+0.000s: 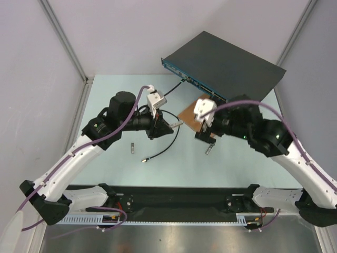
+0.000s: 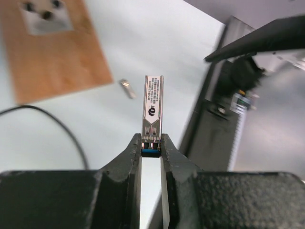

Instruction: Insert the plug into the switch port

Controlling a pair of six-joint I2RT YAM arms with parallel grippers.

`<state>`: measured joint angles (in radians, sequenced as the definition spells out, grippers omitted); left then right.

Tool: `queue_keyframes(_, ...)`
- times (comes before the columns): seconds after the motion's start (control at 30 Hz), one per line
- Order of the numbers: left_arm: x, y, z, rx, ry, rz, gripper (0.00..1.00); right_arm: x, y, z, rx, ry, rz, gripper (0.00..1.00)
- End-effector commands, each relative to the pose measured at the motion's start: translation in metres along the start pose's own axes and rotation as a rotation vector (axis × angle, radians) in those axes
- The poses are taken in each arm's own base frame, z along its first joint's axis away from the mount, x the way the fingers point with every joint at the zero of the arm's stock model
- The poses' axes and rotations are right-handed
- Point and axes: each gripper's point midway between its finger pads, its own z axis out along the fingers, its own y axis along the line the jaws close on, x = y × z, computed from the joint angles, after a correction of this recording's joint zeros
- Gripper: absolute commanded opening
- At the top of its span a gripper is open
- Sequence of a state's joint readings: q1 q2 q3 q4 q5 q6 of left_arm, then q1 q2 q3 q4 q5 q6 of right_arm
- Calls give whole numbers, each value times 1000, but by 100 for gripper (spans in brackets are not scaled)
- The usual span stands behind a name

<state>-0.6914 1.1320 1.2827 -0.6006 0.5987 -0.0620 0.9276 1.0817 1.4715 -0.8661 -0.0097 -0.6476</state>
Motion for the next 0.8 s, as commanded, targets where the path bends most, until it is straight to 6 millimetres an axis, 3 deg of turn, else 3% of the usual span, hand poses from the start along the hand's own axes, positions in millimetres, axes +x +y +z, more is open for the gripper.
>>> queue_keyframes(0.0, -52, 36, -14, -227, -142, 161, 1, -7, -26, -15, 28, -57, 330, 100)
queue_keyframes(0.07, -60, 46, -15, -282, -149, 184, 0, -4, -32, -18, 12, -53, 438, 100)
queue_keyframes(0.13, -69, 59, -14, -343, -140, 204, 0, 3, -54, -30, 69, -52, 585, 100)
queue_keyframes(0.2, -80, 60, -14, -353, -140, 233, 0, 1, -64, -40, 76, -83, 680, 100)
queue_keyframes(0.23, -82, 66, -10, -371, -130, 246, 0, 9, -81, -53, 138, -85, 797, 100)
queue_keyframes(0.27, -86, 66, -8, -372, -128, 257, 0, 7, -82, -59, 125, -105, 845, 100)
queue_keyframes(0.33, -97, 66, -2, -385, -126, 284, 0, 24, -100, -78, 216, -115, 999, 100)
queue_keyframes(0.37, -109, 68, -5, -426, -145, 295, 0, 24, -101, -84, 197, -145, 1051, 100)
queue_keyframes(0.43, -107, 72, 10, -433, -98, 283, 0, 35, -106, -95, 215, -163, 1159, 100)
queue_keyframes(0.47, -120, 69, 7, -448, -120, 286, 0, 47, -113, -107, 240, -191, 1256, 100)
queue_keyframes(0.57, -121, 73, 22, -482, -77, 263, 0, 67, -123, -126, 276, -242, 1408, 100)
queue_keyframes(0.77, -130, 75, 41, -566, -75, 237, 0, 104, -132, -142, 305, -267, 1626, 100)
